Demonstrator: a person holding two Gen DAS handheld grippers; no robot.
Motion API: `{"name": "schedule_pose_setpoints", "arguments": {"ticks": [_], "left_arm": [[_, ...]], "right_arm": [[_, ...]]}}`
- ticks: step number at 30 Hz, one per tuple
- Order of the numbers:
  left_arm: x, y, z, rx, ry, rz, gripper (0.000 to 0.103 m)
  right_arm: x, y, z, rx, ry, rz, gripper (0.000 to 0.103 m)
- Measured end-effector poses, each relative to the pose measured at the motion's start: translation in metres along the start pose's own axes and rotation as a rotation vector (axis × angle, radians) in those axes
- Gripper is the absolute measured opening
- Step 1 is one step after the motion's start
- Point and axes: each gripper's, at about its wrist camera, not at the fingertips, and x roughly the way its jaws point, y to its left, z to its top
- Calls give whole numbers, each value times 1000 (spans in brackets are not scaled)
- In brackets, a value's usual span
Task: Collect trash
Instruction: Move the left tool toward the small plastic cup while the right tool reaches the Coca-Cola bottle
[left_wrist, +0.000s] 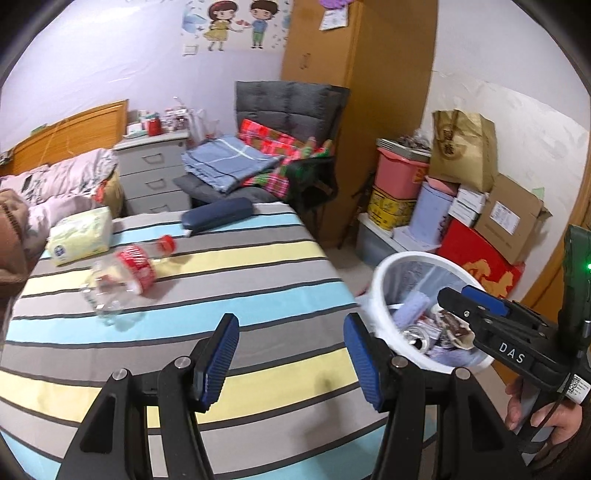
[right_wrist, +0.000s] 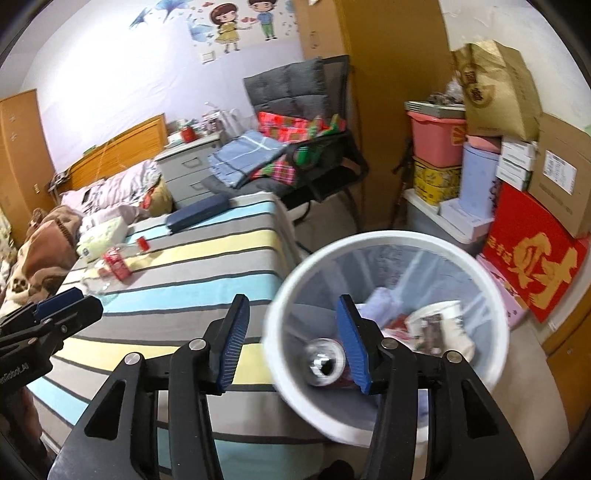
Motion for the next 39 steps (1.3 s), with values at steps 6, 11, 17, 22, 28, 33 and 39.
{"name": "schedule_pose_setpoints", "arguments": {"ticks": [6,11,17,22,28,33,39], "left_arm": [[-19,52,-6,-63,-21,66,59],[-36,103,-14,-134,-38,140,59],[-47,160,-22,-198,-38,204,59],[-46,192,-21,-199,-22,238,59],[-37,229,-20,-185,6,262,60],[-32,251,-16,-207,2,256,60],[-20,269,-14,-206,16,252,60]], "right_arm": [[10,33,1,-37,17,46,52],[24,73,1,-89,40,101,53],[41,116,1,-121,69,172,53],[58,149,3,-139,92,212,53],[82,179,9,-112,135,256,53],[100,209,18,-117,137,299,54],[127,239,27,-142,162,286,69]]}}
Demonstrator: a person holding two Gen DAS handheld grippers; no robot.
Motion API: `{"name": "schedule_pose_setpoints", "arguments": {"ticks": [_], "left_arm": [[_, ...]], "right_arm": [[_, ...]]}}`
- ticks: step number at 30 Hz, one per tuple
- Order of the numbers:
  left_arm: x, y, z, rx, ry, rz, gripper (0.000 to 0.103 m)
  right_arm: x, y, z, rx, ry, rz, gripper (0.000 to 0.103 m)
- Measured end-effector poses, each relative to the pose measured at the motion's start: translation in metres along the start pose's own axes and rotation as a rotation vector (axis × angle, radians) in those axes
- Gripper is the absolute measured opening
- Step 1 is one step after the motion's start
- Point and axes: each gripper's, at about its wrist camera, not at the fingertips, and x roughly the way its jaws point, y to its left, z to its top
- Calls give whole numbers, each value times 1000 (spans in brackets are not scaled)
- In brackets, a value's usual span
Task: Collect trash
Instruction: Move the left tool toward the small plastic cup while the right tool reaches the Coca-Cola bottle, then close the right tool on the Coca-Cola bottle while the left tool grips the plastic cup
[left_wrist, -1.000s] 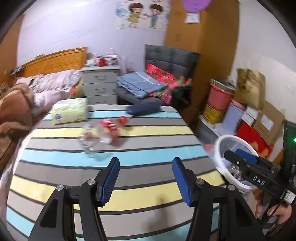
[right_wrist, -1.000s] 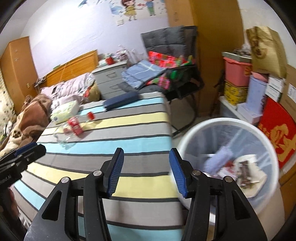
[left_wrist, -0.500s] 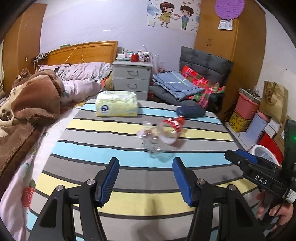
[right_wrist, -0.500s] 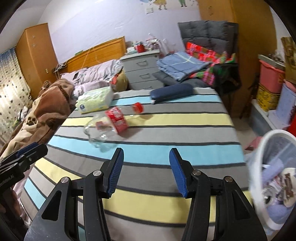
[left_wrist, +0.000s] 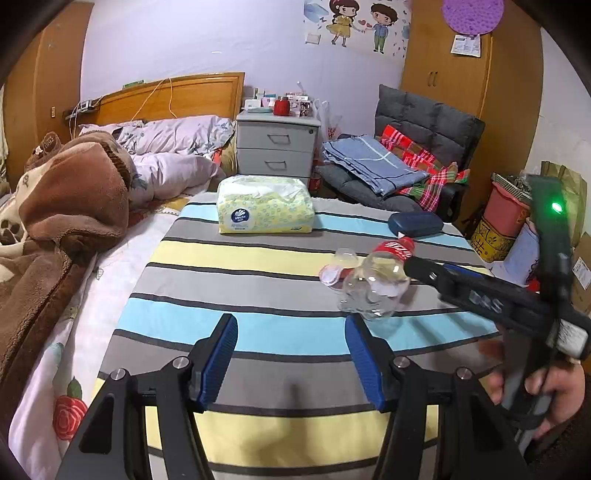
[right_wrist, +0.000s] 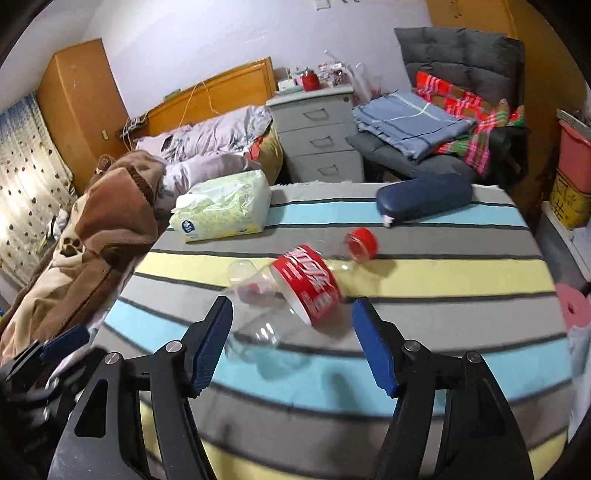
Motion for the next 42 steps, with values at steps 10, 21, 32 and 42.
{"name": "schedule_pose_setpoints", "arguments": {"ticks": [10,21,32,42], "left_arm": [[29,17,8,-36,26,-15,60],[50,9,17,-16,53,-47,60],[76,-20,30,26,87,-108,60],[111,-41,37,57,131,-127,60]], "right_arm": [[47,-6,29,164,91,-117,69],[37,-8,14,22,115,-158,70],[19,-27,4,-36,128,-108,70],[23,-38,-1,-58,164,-132,65]]}}
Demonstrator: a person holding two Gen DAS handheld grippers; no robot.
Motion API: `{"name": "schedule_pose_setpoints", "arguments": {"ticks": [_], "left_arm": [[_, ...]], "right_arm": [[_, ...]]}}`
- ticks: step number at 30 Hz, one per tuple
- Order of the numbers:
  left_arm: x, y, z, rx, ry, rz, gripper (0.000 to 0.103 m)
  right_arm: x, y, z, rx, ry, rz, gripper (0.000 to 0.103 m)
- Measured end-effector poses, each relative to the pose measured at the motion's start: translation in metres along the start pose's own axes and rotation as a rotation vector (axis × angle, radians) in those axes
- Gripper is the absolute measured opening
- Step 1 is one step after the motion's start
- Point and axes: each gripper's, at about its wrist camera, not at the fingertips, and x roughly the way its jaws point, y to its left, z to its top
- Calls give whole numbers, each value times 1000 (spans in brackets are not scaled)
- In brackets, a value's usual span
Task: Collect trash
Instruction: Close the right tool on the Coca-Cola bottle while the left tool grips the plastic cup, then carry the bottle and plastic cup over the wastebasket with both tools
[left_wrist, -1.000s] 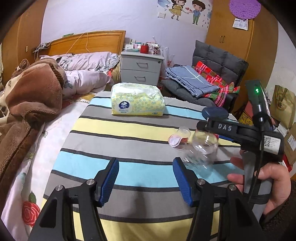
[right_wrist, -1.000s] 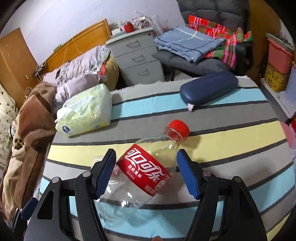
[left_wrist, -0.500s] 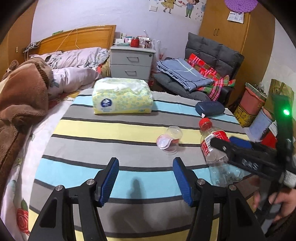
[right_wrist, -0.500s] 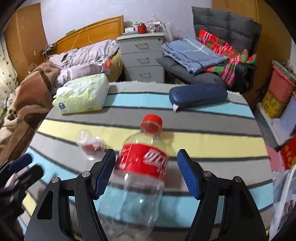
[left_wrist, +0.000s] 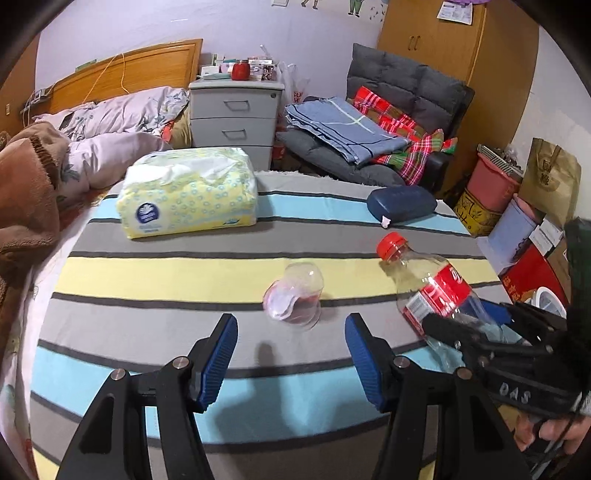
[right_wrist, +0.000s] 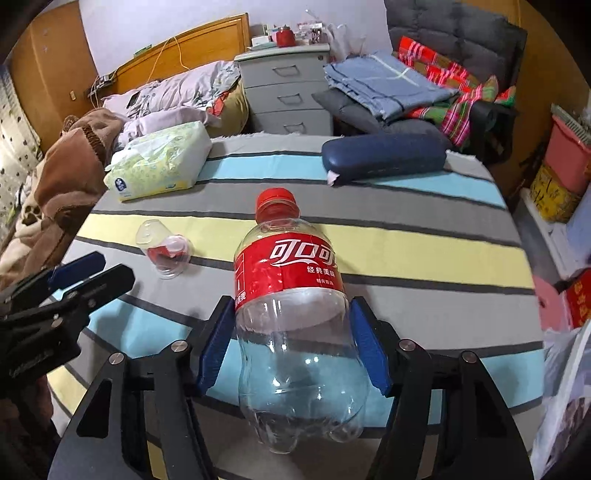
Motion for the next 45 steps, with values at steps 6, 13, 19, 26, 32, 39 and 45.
{"name": "schedule_pose_setpoints", "arguments": {"ticks": [6,13,19,26,32,39,45], "left_arm": [[17,-5,5,4,-1,34,60],[35,-12,10,16,-18,109,57],[44,-20,12,38,-10,107,33],[40,-23,10,45,-23,113,30],[22,-30,7,54,-51,101,30],[-9,-48,0,61,-77,75,30],[-40,-76,-10,90,-111,47,30]], "right_arm": [[-7,-12,-7,30,-36,25,64],[-7,-17,-10,43,-42,54,64],[-6,-20,-11,42,-50,72,64],[-7,-22,-11,40,-57,78,64],[-12,-24,-14,39,-70,76,64],[-31,-31,-19,67,-105,82,64],[-56,-43,-28,98,-138,71,64]]}}
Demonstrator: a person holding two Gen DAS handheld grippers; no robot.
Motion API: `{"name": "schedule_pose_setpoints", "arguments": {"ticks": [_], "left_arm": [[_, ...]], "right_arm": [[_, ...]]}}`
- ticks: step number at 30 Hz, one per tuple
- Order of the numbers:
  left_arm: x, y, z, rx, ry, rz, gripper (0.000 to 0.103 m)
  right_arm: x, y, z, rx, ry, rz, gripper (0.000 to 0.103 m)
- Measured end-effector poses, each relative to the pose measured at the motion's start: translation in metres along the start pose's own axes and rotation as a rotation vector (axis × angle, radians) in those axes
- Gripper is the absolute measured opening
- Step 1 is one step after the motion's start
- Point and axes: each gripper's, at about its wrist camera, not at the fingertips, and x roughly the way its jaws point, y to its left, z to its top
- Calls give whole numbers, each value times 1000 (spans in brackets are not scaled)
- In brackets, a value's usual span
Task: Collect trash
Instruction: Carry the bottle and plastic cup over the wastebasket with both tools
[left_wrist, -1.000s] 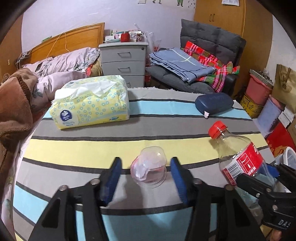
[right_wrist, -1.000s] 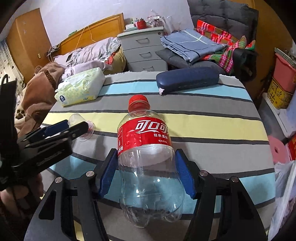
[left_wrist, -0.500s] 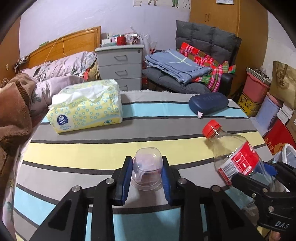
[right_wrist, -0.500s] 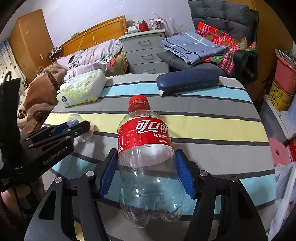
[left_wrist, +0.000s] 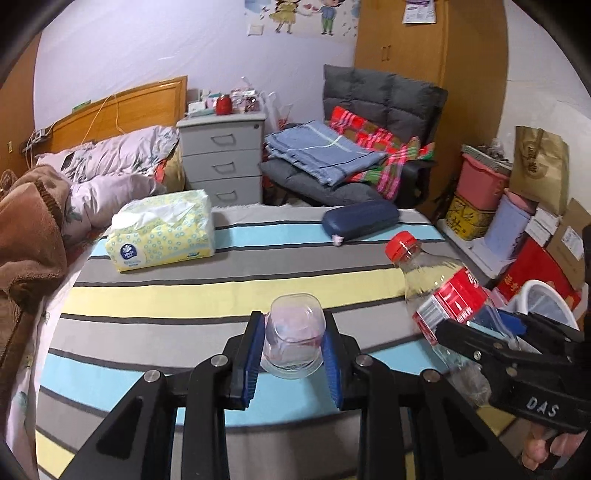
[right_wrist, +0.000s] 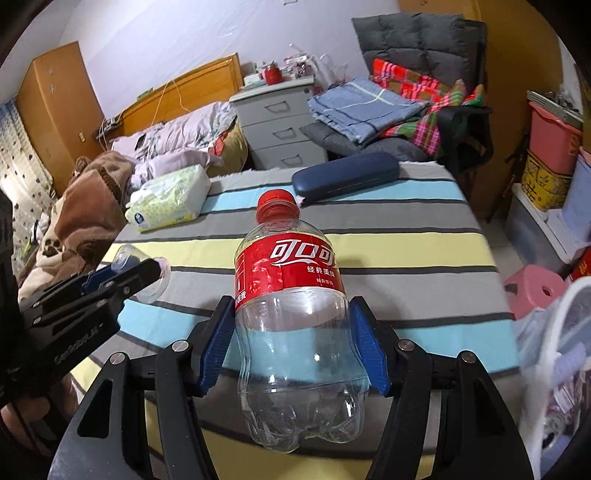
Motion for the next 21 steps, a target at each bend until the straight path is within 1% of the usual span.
{"name": "schedule_pose_setpoints", "arguments": {"ticks": [10,16,21], "left_arm": [[-48,-62,-12,48,-49,-69,30],[-71,-110,-13,105,-71,-116,30],[-84,-152,-18,140,-81,-174,30]], "right_arm": [[-54,-32,-14,46,-72,-38,64],[-83,-58,-22,89,-115,-73,64],[-103,-81,-32,119,-136,-114,64]]}}
